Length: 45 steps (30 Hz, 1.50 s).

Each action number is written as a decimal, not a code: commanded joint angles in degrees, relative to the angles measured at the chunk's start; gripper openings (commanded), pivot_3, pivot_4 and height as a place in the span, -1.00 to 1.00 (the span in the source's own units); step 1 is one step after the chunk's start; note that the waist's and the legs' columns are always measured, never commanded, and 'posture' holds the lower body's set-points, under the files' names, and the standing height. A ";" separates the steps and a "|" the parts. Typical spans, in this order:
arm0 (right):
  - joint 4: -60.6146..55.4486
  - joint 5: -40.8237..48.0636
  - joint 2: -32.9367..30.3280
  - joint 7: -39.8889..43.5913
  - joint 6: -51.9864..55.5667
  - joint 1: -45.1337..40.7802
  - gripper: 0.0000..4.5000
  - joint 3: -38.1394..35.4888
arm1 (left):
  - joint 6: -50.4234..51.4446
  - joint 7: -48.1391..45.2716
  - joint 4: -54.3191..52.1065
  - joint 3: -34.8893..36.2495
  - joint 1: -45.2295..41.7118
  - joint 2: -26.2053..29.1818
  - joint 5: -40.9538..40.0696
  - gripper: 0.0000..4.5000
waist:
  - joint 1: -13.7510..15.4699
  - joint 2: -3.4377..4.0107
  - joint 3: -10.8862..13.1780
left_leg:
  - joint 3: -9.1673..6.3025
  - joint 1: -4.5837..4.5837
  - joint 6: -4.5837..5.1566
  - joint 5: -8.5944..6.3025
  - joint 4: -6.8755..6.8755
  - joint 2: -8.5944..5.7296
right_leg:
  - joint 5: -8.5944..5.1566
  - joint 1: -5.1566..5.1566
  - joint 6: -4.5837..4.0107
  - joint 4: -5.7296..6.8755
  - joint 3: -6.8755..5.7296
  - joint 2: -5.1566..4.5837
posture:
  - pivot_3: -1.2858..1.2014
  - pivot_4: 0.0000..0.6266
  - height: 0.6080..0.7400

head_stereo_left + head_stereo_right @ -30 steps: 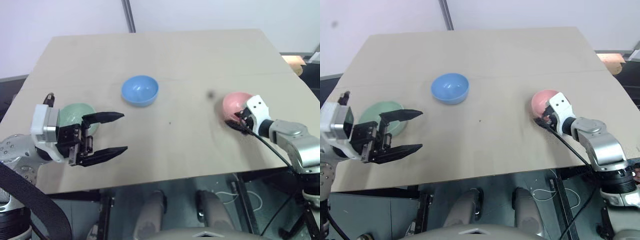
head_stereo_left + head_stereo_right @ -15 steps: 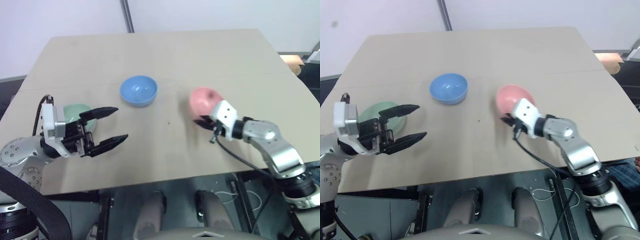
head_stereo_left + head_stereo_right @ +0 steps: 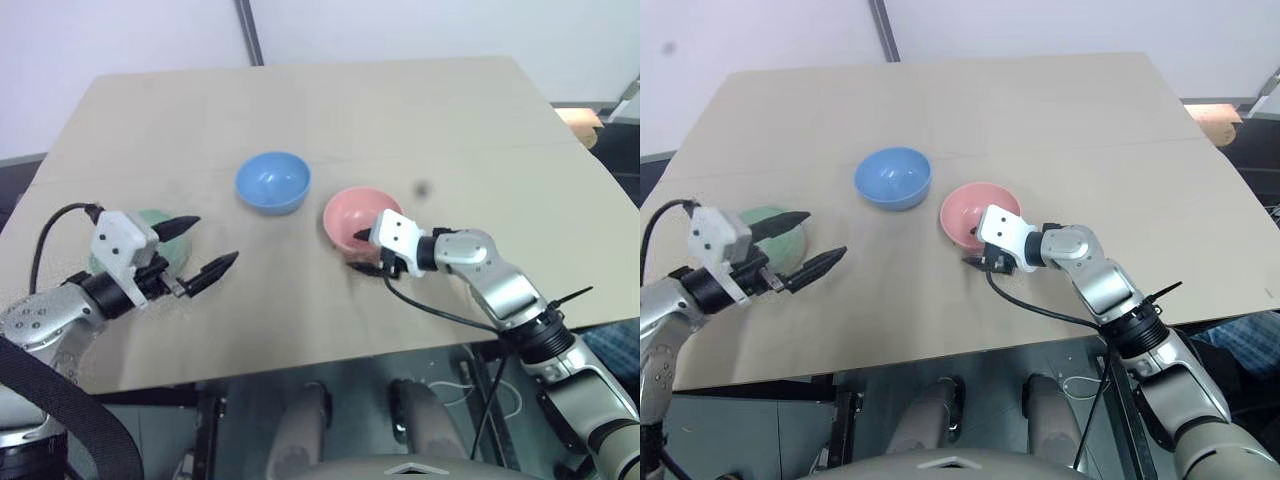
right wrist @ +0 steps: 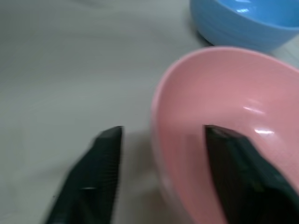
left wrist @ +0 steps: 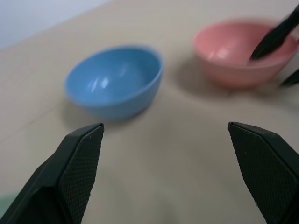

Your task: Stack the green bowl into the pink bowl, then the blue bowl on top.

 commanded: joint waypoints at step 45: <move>-23.99 23.51 -6.69 -3.66 9.31 9.95 0.77 -22.15 | 3.32 -0.62 -3.22 -22.02 -23.49 11.12 19.93 -1.00 | 1.00 0.00 0.00 | 0.02 -0.04 -0.02 -0.01 -0.03 0.02 | -0.14 -0.05 0.01 0.00 -0.03 -0.04 | 0.03 -0.52 1.00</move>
